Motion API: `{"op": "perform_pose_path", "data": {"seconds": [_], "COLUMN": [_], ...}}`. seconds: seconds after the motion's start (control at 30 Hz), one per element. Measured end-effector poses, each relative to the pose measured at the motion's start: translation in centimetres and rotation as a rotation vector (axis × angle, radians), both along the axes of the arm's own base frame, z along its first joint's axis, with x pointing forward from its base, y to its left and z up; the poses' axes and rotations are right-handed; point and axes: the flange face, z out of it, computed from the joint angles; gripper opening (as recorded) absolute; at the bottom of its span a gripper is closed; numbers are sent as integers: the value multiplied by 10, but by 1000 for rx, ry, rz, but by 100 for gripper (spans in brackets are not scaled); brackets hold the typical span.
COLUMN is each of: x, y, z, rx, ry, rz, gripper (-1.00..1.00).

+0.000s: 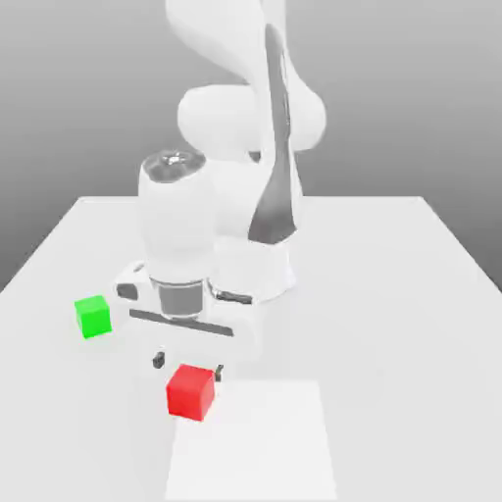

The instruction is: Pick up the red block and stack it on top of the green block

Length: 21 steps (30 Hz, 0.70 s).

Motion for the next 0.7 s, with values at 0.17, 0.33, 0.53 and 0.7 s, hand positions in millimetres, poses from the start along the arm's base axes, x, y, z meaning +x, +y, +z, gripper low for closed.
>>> {"op": "perform_pose_path", "data": {"seconds": [0.17,0.33,0.53,0.7], "x": [-1,0,-5,-30], "y": [0,0,-10,-61], "z": [-9,3,51,66], "rx": [0,0,-2,-16], "ry": [0,0,0,-1], "rz": [-1,0,-50,-343], "gripper": [-100,-100,-100,-100]}}
